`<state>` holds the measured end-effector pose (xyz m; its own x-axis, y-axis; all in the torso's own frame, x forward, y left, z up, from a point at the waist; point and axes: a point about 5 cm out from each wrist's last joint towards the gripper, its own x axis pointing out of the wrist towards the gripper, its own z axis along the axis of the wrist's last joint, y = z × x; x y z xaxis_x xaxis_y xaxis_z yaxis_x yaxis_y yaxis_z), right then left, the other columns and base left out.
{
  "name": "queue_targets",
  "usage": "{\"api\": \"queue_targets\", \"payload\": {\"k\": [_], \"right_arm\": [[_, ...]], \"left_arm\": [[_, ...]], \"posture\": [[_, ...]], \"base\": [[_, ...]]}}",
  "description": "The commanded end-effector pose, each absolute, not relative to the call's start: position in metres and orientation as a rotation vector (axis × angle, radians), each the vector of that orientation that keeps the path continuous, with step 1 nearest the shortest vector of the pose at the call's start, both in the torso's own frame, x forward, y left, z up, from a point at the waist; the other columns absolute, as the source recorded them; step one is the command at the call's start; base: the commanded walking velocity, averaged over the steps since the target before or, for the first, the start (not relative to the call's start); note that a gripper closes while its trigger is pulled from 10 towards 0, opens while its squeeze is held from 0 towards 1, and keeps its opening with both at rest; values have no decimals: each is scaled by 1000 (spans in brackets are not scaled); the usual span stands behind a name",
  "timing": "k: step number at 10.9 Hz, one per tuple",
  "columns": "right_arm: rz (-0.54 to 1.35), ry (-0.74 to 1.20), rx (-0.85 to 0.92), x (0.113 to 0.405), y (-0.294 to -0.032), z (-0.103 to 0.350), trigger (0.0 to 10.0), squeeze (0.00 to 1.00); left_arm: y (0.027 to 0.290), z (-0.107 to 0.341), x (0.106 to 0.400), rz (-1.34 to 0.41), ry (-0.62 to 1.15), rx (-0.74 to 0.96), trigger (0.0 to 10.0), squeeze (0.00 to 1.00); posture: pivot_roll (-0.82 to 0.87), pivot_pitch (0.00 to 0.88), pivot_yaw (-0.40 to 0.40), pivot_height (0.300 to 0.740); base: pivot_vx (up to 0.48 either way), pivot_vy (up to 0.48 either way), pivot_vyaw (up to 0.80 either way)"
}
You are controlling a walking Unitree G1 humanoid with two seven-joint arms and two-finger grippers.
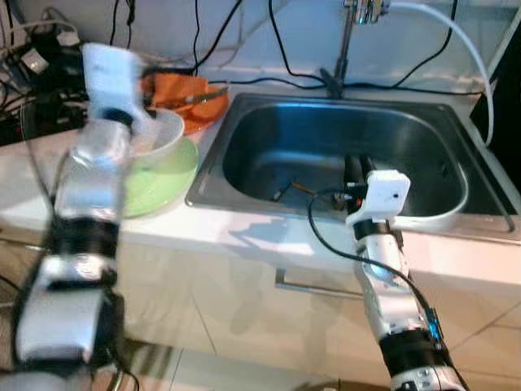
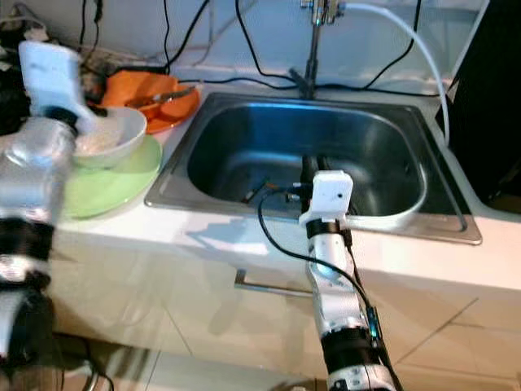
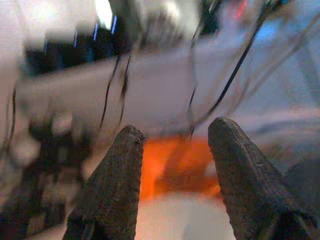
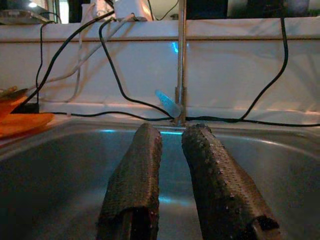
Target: Kitchen organization
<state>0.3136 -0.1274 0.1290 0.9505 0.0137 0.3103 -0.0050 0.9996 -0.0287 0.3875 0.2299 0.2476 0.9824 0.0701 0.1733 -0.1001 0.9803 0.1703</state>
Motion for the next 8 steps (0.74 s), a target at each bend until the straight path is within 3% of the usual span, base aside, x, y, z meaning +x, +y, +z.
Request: {"api": "queue_targets", "payload": {"k": [1, 2, 5, 6, 7, 8], "right_arm": [[6, -234, -34, 312, -127, 112, 10000, 0], [-2, -240, -29, 312, -128, 114, 10000, 0], [2, -241, -19, 314, -126, 114, 10000, 0], [5, -238, -16, 314, -125, 114, 10000, 0], [5, -236, -14, 314, -126, 114, 10000, 0], [6, -233, -15, 314, -126, 113, 10000, 0]], "left_arm": [[241, 240, 390, 134, -84, 128, 10000, 0], [253, 237, 392, 182, 3, -22, 10000, 0], [266, 238, 388, 254, 73, -64, 10000, 0], [271, 235, 384, 281, 91, -72, 10000, 545], [273, 230, 381, 295, 116, -89, 10000, 1000], [275, 225, 379, 323, 134, -123, 10000, 1000]], "posture": [[24, 0, 86, 740], [27, 0, 97, 740], [53, 10, 97, 740], [55, 20, 97, 740], [58, 25, 94, 740], [56, 30, 93, 740]], "base": [[0, 0, 0], [0, 0, 0], [0, 0, 0], [0, 0, 0], [0, 0, 0], [0, 0, 0]]}}
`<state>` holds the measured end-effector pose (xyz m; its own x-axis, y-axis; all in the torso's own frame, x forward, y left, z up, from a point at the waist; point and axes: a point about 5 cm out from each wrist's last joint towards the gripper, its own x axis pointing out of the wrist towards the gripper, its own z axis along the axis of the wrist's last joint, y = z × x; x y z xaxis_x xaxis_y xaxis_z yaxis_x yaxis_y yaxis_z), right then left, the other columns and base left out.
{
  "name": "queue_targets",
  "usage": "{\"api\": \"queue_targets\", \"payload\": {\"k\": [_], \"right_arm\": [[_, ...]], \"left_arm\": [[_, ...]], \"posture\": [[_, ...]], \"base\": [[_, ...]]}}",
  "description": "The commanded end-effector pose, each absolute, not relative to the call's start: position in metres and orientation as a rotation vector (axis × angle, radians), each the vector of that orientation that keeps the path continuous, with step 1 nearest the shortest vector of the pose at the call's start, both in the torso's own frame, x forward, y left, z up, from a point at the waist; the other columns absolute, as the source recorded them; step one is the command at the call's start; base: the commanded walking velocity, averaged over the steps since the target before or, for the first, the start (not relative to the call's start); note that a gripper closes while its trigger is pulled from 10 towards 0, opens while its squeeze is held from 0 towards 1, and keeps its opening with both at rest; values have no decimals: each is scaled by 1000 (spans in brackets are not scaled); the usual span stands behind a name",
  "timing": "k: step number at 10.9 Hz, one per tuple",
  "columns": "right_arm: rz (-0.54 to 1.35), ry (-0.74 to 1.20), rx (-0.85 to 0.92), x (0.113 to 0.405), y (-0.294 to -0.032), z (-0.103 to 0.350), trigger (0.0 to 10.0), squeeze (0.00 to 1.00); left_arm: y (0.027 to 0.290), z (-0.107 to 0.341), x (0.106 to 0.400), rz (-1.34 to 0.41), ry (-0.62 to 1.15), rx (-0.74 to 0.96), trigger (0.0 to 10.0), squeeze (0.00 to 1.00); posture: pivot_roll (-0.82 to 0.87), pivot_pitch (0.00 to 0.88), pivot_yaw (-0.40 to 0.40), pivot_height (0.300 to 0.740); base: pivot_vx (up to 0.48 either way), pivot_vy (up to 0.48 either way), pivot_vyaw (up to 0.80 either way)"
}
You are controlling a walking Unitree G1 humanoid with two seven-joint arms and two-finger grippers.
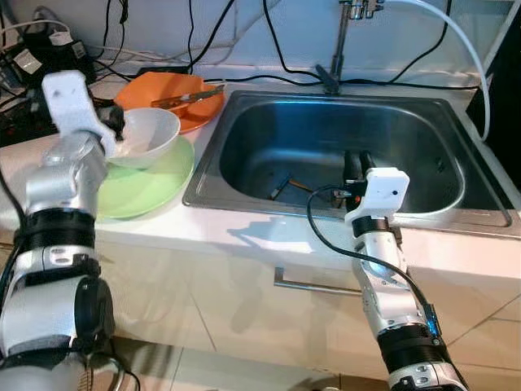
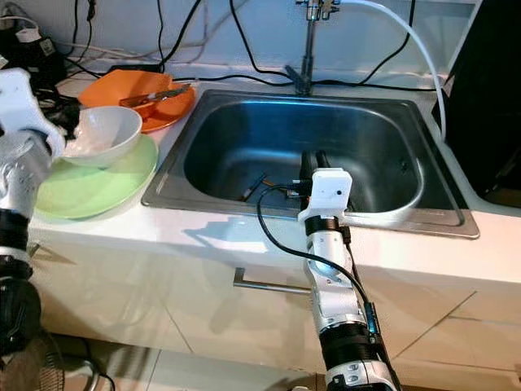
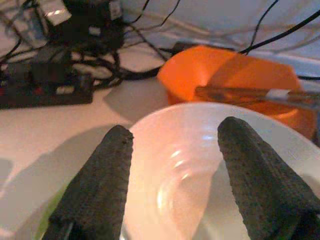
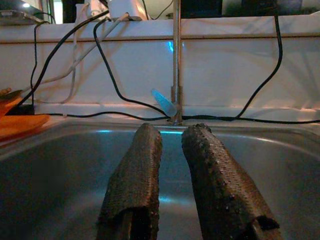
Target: Kitchen organization
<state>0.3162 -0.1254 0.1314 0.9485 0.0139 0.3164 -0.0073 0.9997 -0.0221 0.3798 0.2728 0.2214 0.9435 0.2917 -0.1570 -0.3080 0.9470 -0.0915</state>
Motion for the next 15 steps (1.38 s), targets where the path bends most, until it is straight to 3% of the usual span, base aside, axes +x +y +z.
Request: {"api": "queue_targets", "payload": {"k": [1, 2, 8, 15], "right_arm": [[6, -233, -15, 314, -126, 113, 10000, 0], [6, -231, -16, 314, -127, 113, 10000, 0], [21, -226, -16, 314, -129, 112, 10000, 0], [25, -216, -20, 314, -129, 111, 10000, 0]], "left_arm": [[275, 223, 378, 326, 141, -138, 10000, 918], [273, 222, 376, 329, 148, -154, 10000, 0], [273, 210, 354, 477, 174, -261, 10000, 0], [247, 192, 367, 386, 266, -376, 10000, 0]], "posture": [[56, 32, 92, 740], [57, 37, 88, 740], [59, 50, 75, 740], [49, 47, 76, 740]], "base": [[0, 0, 0], [0, 0, 0], [0, 0, 0], [0, 0, 0]]}}
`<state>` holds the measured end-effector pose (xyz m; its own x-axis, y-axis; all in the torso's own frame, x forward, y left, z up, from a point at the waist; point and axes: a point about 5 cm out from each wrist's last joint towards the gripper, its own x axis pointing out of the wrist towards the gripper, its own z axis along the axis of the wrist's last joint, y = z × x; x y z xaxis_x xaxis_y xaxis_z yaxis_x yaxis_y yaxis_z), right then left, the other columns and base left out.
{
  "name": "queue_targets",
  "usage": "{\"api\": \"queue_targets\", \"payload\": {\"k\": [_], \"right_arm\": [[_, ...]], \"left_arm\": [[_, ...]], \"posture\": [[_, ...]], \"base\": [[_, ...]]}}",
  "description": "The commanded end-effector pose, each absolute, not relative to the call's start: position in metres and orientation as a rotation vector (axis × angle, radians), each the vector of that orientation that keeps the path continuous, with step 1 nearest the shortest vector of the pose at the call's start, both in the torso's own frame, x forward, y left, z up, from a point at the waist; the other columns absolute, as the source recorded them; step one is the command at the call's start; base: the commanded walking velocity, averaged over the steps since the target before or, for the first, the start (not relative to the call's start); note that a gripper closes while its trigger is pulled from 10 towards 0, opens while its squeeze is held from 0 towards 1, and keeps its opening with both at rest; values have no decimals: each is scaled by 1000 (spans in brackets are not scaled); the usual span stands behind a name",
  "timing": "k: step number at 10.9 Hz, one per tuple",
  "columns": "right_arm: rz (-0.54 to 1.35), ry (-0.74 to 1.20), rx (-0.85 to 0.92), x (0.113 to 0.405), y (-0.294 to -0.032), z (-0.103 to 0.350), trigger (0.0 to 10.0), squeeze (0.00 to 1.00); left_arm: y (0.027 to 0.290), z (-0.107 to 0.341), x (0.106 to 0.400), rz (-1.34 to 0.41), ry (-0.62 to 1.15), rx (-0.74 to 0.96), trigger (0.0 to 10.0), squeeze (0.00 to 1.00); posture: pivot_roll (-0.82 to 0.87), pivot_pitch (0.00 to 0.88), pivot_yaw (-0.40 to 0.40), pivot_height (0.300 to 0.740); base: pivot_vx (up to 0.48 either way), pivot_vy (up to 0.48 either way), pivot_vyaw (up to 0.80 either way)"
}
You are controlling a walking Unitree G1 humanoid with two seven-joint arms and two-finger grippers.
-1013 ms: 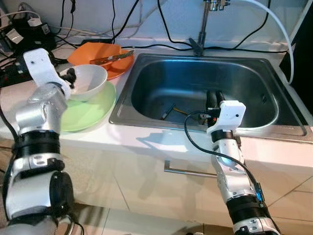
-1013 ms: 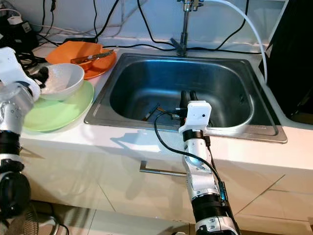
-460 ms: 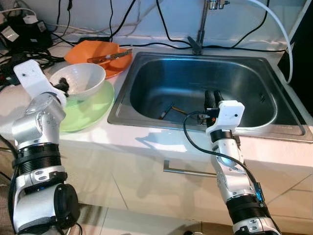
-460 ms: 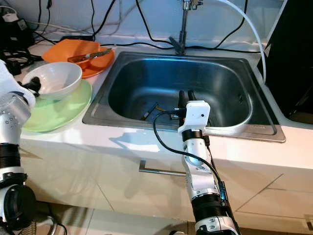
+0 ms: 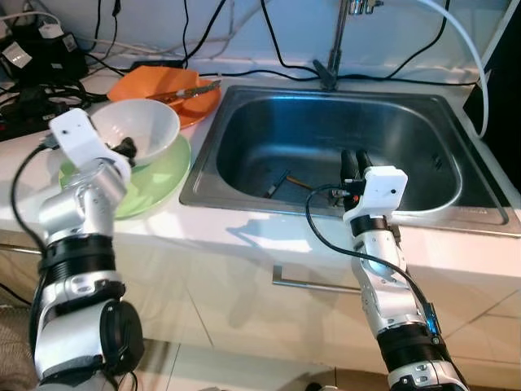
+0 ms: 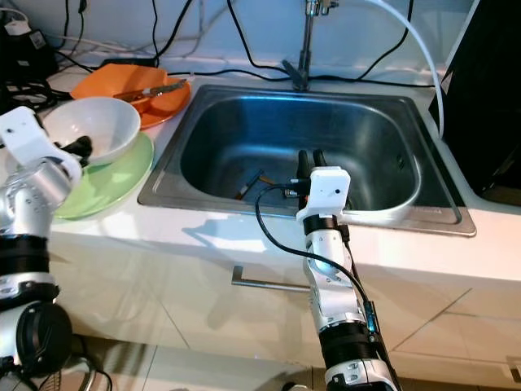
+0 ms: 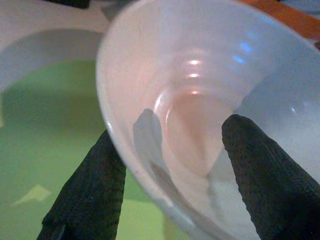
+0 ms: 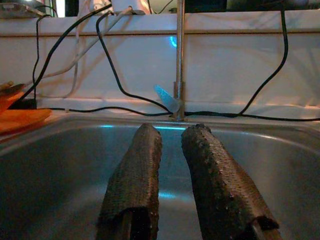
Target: Kitchen organization
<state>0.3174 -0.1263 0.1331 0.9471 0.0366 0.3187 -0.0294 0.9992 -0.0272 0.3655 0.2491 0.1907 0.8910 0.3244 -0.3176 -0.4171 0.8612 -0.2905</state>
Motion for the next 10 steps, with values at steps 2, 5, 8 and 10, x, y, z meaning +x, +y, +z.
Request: {"api": "queue_targets", "payload": {"k": [2, 5, 8, 10], "right_arm": [[21, -210, -22, 314, -129, 109, 10000, 0], [21, -206, -24, 314, -130, 109, 10000, 0], [20, -202, -31, 314, -131, 109, 10000, 0], [22, -201, -33, 315, -130, 109, 10000, 0]], "left_arm": [[242, 192, 373, 375, 269, -390, 10000, 0], [236, 184, 377, 362, 285, -420, 0, 0], [235, 184, 377, 368, 274, -424, 0, 0], [233, 184, 377, 366, 270, -425, 0, 0]], "posture": [[45, 45, 78, 740], [42, 48, 75, 740], [39, 50, 73, 740], [35, 48, 74, 740]], "base": [[0, 0, 0], [0, 0, 0], [0, 0, 0], [0, 0, 0]]}}
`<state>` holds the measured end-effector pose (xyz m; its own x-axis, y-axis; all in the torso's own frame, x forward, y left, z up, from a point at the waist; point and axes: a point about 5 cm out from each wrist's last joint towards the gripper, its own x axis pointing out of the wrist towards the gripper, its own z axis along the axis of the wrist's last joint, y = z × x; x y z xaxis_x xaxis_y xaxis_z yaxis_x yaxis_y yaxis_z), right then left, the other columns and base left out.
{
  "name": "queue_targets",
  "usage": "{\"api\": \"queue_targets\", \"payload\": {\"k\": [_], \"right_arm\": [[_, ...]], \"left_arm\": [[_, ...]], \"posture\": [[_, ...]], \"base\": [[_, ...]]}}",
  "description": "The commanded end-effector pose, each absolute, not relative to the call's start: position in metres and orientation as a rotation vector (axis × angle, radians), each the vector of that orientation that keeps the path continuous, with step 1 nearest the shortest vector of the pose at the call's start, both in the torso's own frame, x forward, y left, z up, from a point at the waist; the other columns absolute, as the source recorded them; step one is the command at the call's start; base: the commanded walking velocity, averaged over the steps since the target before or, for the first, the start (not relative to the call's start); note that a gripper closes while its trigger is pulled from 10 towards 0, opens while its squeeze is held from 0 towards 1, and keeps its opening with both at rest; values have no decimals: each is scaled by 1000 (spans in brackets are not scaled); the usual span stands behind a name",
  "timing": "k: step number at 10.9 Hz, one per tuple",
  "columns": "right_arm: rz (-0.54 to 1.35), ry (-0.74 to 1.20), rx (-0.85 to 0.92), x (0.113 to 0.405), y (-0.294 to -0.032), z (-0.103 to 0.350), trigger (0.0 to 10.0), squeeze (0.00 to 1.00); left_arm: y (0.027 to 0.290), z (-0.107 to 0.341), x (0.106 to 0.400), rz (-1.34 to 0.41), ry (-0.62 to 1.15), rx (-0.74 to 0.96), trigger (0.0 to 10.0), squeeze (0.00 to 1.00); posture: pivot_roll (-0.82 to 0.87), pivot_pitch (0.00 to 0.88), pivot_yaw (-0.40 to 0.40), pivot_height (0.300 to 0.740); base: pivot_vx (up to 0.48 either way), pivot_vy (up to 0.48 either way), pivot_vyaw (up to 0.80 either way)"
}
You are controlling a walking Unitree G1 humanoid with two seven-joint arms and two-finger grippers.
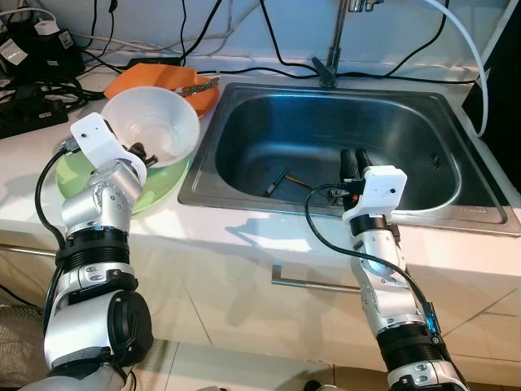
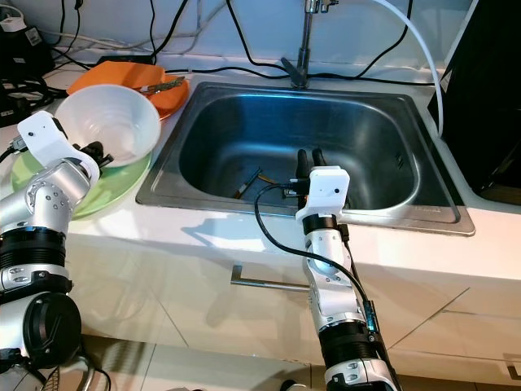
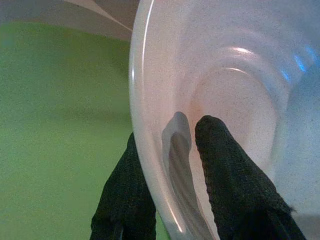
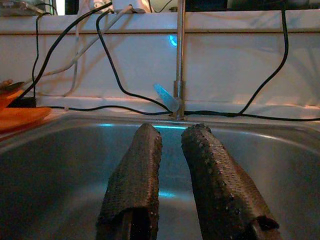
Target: Kitchen organization
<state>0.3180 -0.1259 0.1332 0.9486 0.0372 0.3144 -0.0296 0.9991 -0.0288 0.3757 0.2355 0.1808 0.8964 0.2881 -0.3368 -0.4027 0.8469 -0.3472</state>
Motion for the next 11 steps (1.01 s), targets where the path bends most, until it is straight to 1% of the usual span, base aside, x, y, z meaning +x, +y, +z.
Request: {"api": "queue_targets", "payload": {"k": [1, 4, 7, 8, 11], "right_arm": [[21, -202, -33, 315, -130, 109, 10000, 0], [18, -201, -35, 317, -130, 110, 10000, 0], [18, -202, -34, 318, -130, 110, 10000, 0], [20, -203, -34, 318, -130, 110, 10000, 0], [17, -204, -34, 319, -129, 110, 10000, 0]], "left_arm": [[233, 183, 377, 365, 271, -427, 0, 0], [233, 183, 377, 368, 260, -430, 0, 0], [232, 191, 377, 366, 201, -414, 0, 0], [228, 201, 378, 345, 126, -424, 0, 0], [218, 217, 379, 277, 27, -446, 0, 0]], "posture": [[36, 47, 73, 740], [36, 39, 72, 740], [40, 38, 69, 740], [40, 36, 69, 740], [40, 34, 70, 740]], "base": [[0, 0, 0], [0, 0, 0], [0, 0, 0], [0, 0, 0], [0, 0, 0]]}}
